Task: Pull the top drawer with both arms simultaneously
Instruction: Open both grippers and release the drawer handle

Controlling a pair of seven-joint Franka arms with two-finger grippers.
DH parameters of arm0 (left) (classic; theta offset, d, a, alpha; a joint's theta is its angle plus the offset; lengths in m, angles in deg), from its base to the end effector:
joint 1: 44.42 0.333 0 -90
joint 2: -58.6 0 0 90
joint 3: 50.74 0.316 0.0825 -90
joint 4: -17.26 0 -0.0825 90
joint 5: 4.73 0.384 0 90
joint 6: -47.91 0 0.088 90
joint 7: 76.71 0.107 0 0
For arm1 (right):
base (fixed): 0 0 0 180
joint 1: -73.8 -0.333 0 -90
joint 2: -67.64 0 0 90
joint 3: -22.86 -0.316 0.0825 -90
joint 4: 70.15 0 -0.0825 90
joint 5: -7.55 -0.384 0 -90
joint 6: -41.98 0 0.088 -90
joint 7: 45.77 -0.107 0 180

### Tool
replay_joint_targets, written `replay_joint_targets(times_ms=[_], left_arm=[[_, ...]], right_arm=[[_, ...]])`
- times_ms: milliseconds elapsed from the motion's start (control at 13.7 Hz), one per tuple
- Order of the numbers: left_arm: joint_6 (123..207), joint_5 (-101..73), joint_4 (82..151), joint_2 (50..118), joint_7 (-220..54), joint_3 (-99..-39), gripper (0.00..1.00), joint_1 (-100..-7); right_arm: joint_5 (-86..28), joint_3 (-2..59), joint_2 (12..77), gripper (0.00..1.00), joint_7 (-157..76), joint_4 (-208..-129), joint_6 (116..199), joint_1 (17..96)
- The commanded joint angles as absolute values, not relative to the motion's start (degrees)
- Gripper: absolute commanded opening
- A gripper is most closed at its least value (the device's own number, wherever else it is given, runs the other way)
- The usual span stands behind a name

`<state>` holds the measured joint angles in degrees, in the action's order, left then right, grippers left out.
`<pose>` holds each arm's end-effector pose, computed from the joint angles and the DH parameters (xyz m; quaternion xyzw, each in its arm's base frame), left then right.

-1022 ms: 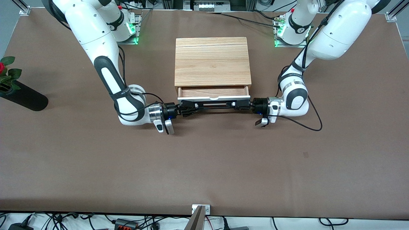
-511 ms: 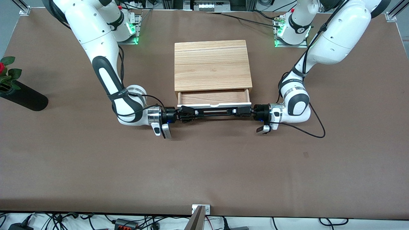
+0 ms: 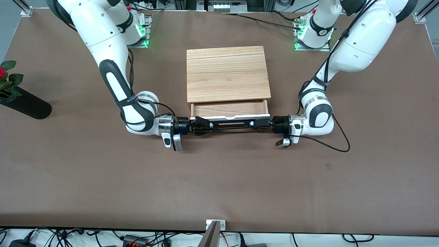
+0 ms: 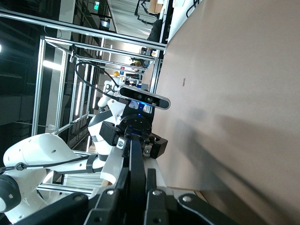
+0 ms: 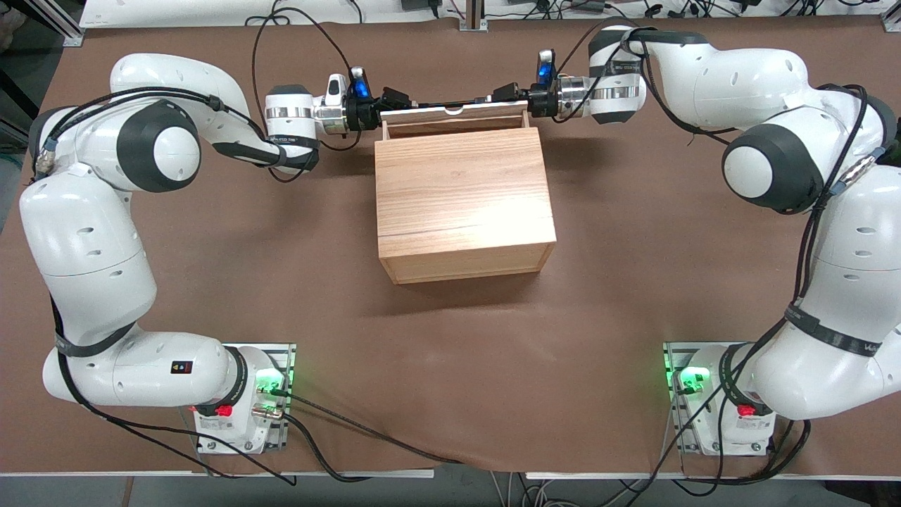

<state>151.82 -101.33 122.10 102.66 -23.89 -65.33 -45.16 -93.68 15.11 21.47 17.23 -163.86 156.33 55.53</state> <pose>0.5822 -0.2343 0.1538 0.6956 0.0533 -0.0360 0.7155 0.5976 0.3445 0.1742 -0.7420 -0.0708 -0.0659 0.6634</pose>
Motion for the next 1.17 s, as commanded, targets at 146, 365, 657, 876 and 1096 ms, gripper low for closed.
replay_joint_targets(times_ms=[146, 365, 657, 876, 1096], left_arm=[[150.1, -99.1, 122.5, 101.7, -26.6, -64.1, 1.0, -43.7], [150.1, -99.1, 122.6, 101.7, -26.6, -64.1, 1.0, -43.8], [150.3, -98.9, 122.5, 101.3, -27.4, -63.8, 1.0, -43.7], [150.1, -84.8, 115.3, 100.2, -37.5, -61.8, 1.0, -43.1], [149.4, -70.2, 105.7, 100.1, -47.8, -61.8, 1.0, -42.0]], right_arm=[[-97.4, 15.6, 23.2, 0.24, 19.9, -162.8, 160.2, 57.5], [-97.0, 15.6, 23.3, 1.0, 19.6, -162.8, 160.1, 57.8], [-97.0, 15.8, 23.3, 1.0, 19.0, -162.5, 160.1, 58.6], [-96.2, 17.1, 23.4, 1.0, 13.8, -162.3, 160.6, 59.3], [-86.4, 21.4, 24.0, 1.0, -0.3, -158.9, 160.9, 59.1]])
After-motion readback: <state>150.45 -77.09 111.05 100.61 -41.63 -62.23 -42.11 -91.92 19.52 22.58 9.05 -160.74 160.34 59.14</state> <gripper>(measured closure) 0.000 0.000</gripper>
